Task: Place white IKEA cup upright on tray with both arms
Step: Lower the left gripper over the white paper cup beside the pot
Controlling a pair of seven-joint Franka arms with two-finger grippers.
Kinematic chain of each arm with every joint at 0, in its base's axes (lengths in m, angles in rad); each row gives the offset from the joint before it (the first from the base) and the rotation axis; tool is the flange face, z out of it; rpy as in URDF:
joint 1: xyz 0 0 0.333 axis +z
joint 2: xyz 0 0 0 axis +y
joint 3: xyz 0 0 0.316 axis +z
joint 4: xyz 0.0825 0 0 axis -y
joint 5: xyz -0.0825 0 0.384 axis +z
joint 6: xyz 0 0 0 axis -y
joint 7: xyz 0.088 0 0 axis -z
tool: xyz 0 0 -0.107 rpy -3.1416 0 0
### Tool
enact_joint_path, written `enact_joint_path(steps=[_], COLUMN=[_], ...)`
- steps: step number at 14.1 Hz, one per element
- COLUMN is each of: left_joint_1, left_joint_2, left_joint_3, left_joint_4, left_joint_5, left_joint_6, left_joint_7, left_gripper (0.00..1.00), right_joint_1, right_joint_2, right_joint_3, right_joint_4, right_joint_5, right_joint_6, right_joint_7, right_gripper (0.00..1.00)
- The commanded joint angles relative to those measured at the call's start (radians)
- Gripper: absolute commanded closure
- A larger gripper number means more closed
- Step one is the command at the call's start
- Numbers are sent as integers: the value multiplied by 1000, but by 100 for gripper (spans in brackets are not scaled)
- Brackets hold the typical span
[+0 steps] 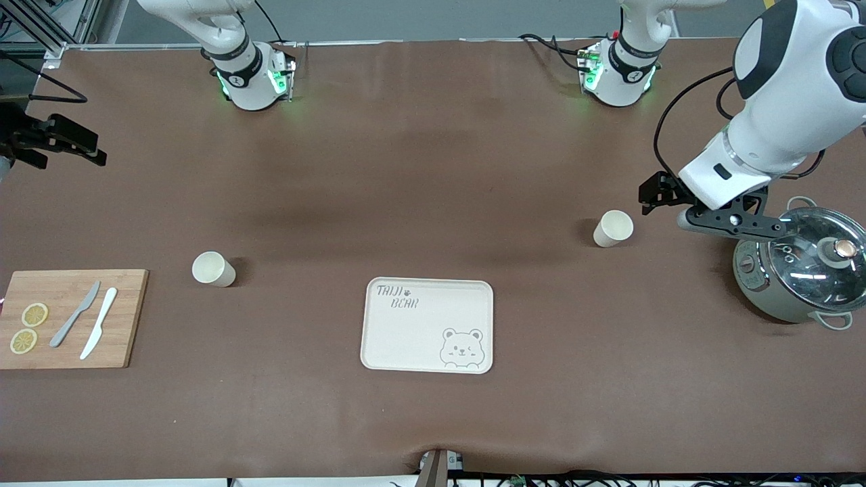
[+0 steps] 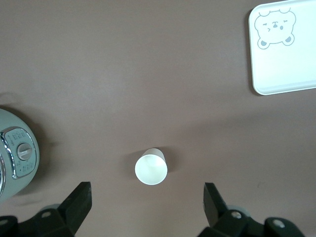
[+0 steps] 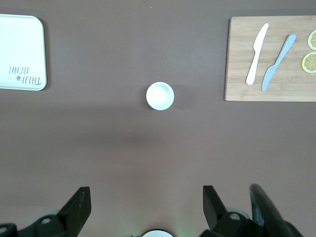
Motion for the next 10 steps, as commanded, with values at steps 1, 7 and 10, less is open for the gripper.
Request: enact_joint_path(steps=[1, 7, 10], left_joint_1=[2, 5, 18], left_joint_2=[10, 0, -83], left_joint_3=[-8, -59, -62], left_joint_4=[29, -44, -225], left_joint_5=[23, 23, 26], left_joint_6=[-23, 8, 173], left_joint_7=[-13, -55, -30], left_gripper=[0, 0, 0], right_joint_1=[-18, -20, -21], right_joint_2=[-4, -1, 4], right_joint_3=[15, 15, 15], right_joint_4=[1, 0, 3], right_joint_5=[-2, -2, -2], right_joint_6=[-6, -6, -6], right_joint_7=[9, 9, 7], right_gripper=[0, 0, 0])
